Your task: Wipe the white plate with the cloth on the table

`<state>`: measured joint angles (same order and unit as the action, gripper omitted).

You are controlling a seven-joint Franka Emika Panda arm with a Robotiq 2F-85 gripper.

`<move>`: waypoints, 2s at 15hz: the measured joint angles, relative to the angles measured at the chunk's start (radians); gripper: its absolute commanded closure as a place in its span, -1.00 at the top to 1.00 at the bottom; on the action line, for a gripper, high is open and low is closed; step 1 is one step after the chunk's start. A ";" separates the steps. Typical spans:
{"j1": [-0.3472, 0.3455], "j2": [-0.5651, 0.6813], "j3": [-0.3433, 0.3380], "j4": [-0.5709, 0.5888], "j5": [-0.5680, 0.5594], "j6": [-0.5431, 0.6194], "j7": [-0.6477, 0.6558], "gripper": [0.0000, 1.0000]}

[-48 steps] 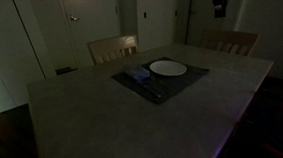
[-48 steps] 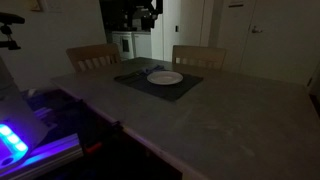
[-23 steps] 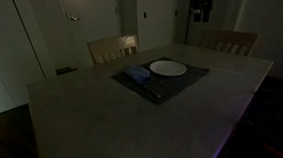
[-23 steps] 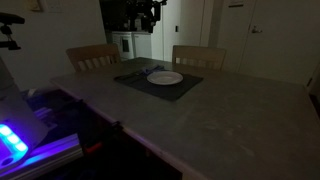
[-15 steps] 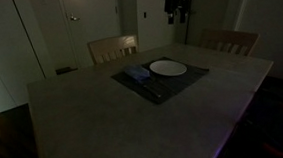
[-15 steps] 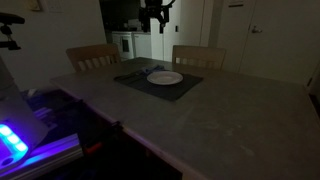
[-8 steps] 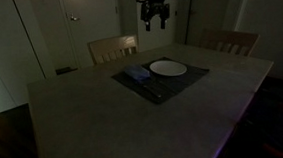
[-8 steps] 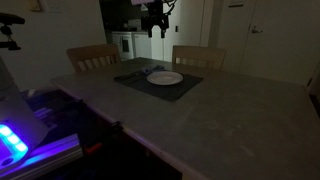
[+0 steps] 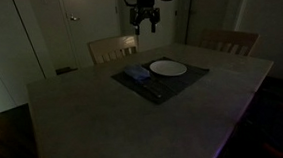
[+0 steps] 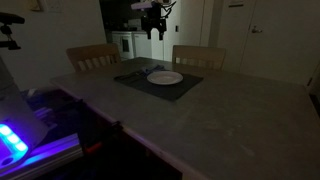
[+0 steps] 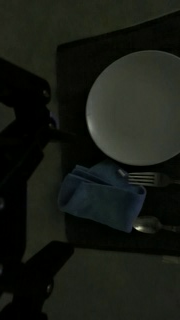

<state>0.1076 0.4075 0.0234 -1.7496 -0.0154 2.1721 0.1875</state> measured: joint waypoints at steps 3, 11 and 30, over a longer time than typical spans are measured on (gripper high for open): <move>0.000 0.000 0.000 0.000 -0.001 0.000 0.000 1.00; 0.063 0.072 0.000 0.066 -0.084 0.006 0.093 1.00; 0.100 0.344 -0.006 0.223 -0.071 0.106 0.271 1.00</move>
<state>0.2076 0.7512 0.0178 -1.5266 -0.0862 2.2778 0.4584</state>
